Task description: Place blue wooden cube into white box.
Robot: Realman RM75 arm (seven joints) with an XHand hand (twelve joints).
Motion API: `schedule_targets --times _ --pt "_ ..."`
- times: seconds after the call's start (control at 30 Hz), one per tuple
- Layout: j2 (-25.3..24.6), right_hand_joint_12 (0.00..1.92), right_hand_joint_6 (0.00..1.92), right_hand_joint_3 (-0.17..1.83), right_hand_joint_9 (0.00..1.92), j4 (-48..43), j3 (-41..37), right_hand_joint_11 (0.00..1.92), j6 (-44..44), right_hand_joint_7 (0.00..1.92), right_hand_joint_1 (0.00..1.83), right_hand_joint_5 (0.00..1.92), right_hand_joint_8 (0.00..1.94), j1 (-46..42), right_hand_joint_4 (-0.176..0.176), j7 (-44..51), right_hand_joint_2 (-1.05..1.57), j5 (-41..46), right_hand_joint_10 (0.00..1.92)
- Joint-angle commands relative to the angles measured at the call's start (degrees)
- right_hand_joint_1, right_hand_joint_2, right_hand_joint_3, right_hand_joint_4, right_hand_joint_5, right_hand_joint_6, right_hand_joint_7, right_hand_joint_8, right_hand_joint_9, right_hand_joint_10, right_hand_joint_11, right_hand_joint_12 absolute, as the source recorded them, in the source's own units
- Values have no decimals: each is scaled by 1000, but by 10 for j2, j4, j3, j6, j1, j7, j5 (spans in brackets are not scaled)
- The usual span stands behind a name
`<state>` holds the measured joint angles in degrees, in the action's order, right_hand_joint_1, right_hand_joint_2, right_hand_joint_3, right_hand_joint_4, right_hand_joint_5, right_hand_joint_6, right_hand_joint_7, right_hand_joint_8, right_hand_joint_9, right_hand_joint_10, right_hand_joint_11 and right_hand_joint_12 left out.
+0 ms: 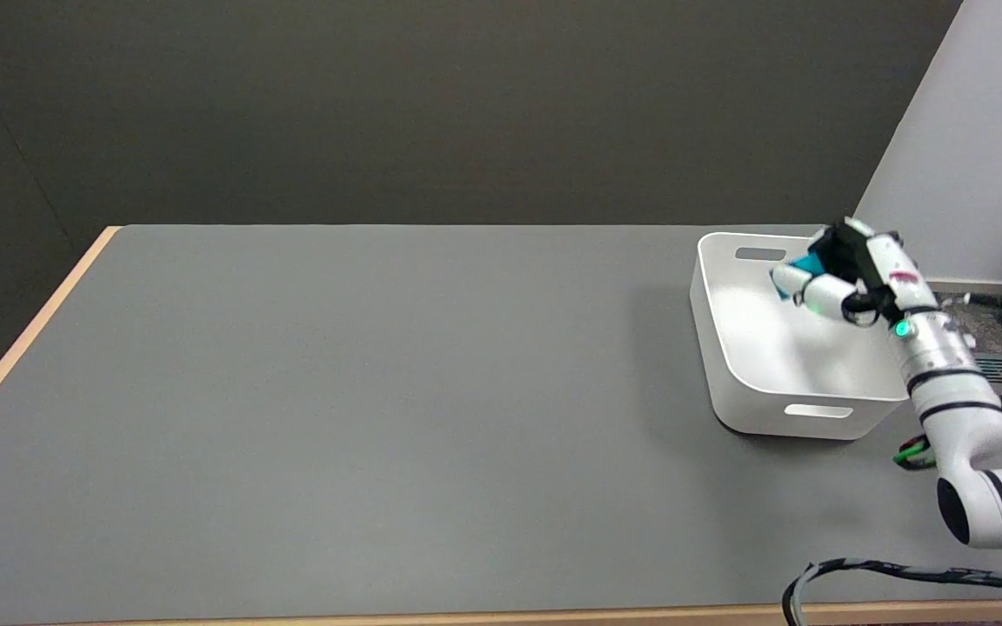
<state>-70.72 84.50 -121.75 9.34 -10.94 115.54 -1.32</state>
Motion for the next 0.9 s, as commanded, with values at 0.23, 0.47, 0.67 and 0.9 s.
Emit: schedule_targets --times 0.23,0.47,0.67,0.9 --pt "22 1913 1566 155 727 -97 37 87 -15 716 1099 411 1452 3 -110 8 1245 26 1404" --pt "21 945 98 944 25 -38 52 48 19 60 411 41 88 -7 58 5 505 58 406" --pt "21 990 176 939 -1 26 66 0 51 -1 301 -1 168 -16 51 5 558 62 381" --pt "33 959 73 922 -1 122 90 -1 115 -1 175 -1 67 -50 59 -77 539 173 266"
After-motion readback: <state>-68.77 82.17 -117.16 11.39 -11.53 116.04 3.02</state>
